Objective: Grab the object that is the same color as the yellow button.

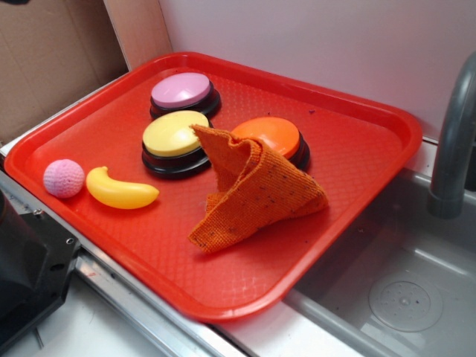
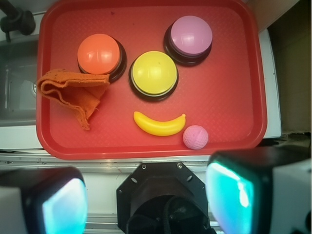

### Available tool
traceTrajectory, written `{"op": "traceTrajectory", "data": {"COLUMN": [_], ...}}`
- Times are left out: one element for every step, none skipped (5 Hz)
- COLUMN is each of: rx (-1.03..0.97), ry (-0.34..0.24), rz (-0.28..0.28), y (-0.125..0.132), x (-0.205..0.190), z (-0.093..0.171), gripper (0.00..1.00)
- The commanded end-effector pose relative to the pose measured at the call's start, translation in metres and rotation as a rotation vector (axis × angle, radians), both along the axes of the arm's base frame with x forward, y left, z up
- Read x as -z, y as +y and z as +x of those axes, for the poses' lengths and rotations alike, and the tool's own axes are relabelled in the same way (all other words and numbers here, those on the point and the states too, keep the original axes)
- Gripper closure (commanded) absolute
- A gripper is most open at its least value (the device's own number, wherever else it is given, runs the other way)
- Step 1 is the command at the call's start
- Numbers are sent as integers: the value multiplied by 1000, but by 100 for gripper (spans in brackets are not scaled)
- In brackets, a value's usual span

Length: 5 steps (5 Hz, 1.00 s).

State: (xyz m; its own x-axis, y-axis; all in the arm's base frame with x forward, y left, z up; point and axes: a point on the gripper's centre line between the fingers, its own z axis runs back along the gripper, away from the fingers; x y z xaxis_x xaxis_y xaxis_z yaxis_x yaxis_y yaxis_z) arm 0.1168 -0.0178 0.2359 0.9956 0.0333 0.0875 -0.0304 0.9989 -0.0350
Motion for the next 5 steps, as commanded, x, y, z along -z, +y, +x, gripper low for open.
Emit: {"op": "traceTrajectory", "data": {"rx": [0,117,274,375,404], "ry": [0,21,25,-19,-14], "rz": [0,56,99,159,165], "y": [0,2,3,0,4], "x": [0,17,40,63,92], "z": [0,8,23,33,41], "gripper": [0,0,0,0,0]}}
